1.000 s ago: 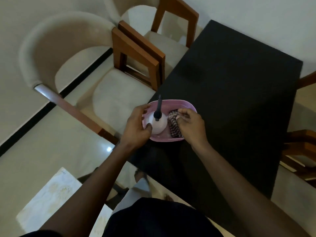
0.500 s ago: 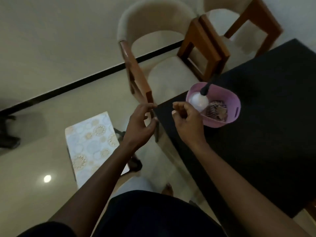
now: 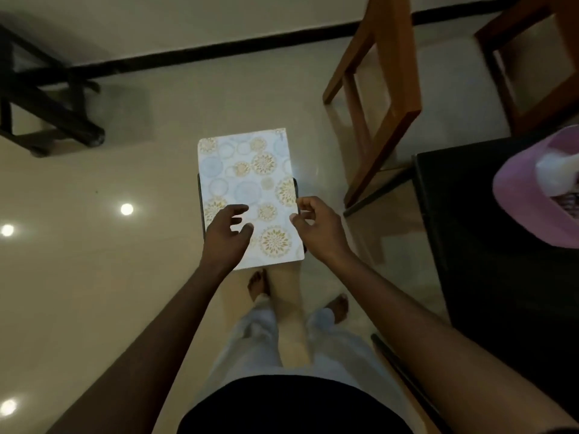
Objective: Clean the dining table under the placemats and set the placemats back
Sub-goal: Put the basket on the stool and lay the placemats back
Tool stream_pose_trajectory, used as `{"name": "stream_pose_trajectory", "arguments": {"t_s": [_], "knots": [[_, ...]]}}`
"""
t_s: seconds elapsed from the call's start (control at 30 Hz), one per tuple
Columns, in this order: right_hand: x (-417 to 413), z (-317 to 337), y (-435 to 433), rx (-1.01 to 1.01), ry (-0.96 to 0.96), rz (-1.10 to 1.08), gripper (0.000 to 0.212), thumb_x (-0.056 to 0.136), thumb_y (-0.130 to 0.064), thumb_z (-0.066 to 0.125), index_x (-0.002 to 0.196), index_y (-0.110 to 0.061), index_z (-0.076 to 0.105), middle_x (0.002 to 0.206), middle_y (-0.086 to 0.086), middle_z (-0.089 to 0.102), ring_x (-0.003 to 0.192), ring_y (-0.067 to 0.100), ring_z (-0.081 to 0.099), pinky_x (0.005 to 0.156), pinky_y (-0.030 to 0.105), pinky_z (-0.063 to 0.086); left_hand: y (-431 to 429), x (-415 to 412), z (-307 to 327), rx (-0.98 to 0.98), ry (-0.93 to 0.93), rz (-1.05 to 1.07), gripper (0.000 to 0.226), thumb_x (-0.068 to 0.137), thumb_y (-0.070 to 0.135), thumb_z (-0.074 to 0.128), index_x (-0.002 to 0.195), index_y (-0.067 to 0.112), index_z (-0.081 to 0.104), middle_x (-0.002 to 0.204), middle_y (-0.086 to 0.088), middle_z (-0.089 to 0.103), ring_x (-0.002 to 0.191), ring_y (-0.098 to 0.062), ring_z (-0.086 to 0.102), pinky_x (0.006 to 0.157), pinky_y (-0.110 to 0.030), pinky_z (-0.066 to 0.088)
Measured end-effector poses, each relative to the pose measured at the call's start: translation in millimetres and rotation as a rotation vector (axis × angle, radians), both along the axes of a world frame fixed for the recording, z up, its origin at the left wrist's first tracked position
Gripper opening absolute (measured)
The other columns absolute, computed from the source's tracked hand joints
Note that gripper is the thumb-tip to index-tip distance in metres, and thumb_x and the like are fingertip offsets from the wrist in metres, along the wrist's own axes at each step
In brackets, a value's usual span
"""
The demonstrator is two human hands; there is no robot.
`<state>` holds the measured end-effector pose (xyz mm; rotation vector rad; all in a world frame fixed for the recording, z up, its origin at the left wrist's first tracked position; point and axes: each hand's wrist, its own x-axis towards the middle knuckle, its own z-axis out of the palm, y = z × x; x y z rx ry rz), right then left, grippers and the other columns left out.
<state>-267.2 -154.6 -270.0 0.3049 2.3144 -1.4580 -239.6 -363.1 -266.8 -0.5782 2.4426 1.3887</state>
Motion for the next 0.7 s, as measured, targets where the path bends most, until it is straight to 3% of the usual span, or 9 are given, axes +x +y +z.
{"name": "stream_pose_trajectory", "arguments": {"t_s": [0.07, 0.13, 0.27, 0.4, 0.5, 0.6, 0.63, 0.7], "knots": [[-7, -26, -26, -0.001, -0.053, -0.009, 0.036, 0.098, -0.027, 0.071, 0.132, -0.020, 0.063, 0.133, -0.009, 0.066, 0.114, 0.008, 0.064, 0.082, 0.011, 0.047, -27, -5, -25, 0.007, -0.046, 0.025, 0.037, 0.098, 0.015, 0.067, 0.134, 0.022, 0.064, 0.138, 0.005, 0.064, 0.122, -0.016, 0.061, 0.090, -0.025, 0.050], [-17, -57, -47, 0.009, -0.101, -0.035, 0.038, 0.098, -0.027, 0.070, 0.135, -0.020, 0.061, 0.136, -0.007, 0.064, 0.119, 0.011, 0.063, 0.088, 0.018, 0.048, -53, -13, -52, 0.024, -0.087, 0.084, 0.036, 0.098, 0.015, 0.067, 0.133, 0.021, 0.065, 0.135, 0.006, 0.066, 0.119, -0.015, 0.063, 0.089, -0.023, 0.050], [-40, -118, -66, 0.072, -0.176, -0.058, 0.048, 0.099, -0.027, 0.069, 0.145, -0.019, 0.054, 0.150, -0.002, 0.056, 0.133, 0.016, 0.056, 0.107, 0.034, 0.048, -94, -37, -103, 0.074, -0.219, 0.257, 0.040, 0.095, 0.014, 0.066, 0.135, 0.018, 0.065, 0.131, 0.004, 0.067, 0.117, -0.020, 0.066, 0.101, -0.047, 0.055], [-61, -168, -73, 0.210, -0.262, -0.023, 0.064, 0.100, -0.033, 0.068, 0.157, -0.021, 0.041, 0.164, 0.002, 0.038, 0.148, 0.022, 0.040, 0.115, 0.033, 0.037, -121, -64, -144, 0.145, -0.387, 0.332, 0.060, 0.087, 0.014, 0.056, 0.147, 0.019, 0.057, 0.147, 0.000, 0.059, 0.128, -0.022, 0.061, 0.107, -0.045, 0.052], [-71, -200, -77, 0.279, -0.315, 0.001, 0.078, 0.100, -0.036, 0.068, 0.164, -0.021, 0.025, 0.172, 0.001, 0.022, 0.155, 0.024, 0.028, 0.122, 0.040, 0.032, -133, -80, -171, 0.183, -0.478, 0.395, 0.045, 0.101, 0.004, 0.048, 0.146, 0.008, 0.053, 0.135, 0.002, 0.057, 0.100, -0.013, 0.061, 0.083, -0.031, 0.049], [-79, -216, -80, 0.239, -0.452, -0.082, 0.090, 0.100, -0.040, 0.068, 0.167, -0.024, 0.011, 0.174, 0.002, 0.014, 0.158, 0.027, 0.023, 0.123, 0.044, 0.032, -143, -83, -198, 0.217, -0.576, 0.471, 0.016, 0.103, 0.004, 0.049, 0.113, 0.011, 0.059, 0.116, -0.003, 0.057, 0.106, -0.023, 0.053, 0.078, -0.030, 0.042], [-81, -219, -80, 0.200, -0.490, -0.130, 0.090, 0.100, -0.040, 0.068, 0.167, -0.024, 0.010, 0.174, 0.002, 0.015, 0.157, 0.028, 0.024, 0.122, 0.045, 0.033, -145, -83, -203, 0.230, -0.598, 0.490, 0.011, 0.102, 0.003, 0.051, 0.108, 0.010, 0.057, 0.114, -0.005, 0.057, 0.108, -0.022, 0.050, 0.080, -0.033, 0.043], [-84, -223, -80, 0.178, -0.503, -0.182, 0.086, 0.100, -0.039, 0.067, 0.167, -0.024, 0.014, 0.171, 0.004, 0.023, 0.154, 0.030, 0.031, 0.118, 0.043, 0.036, -147, -83, -210, 0.251, -0.602, 0.480, 0.019, 0.101, 0.004, 0.054, 0.119, 0.005, 0.059, 0.120, -0.007, 0.056, 0.111, -0.024, 0.050, 0.095, -0.038, 0.043]]}}
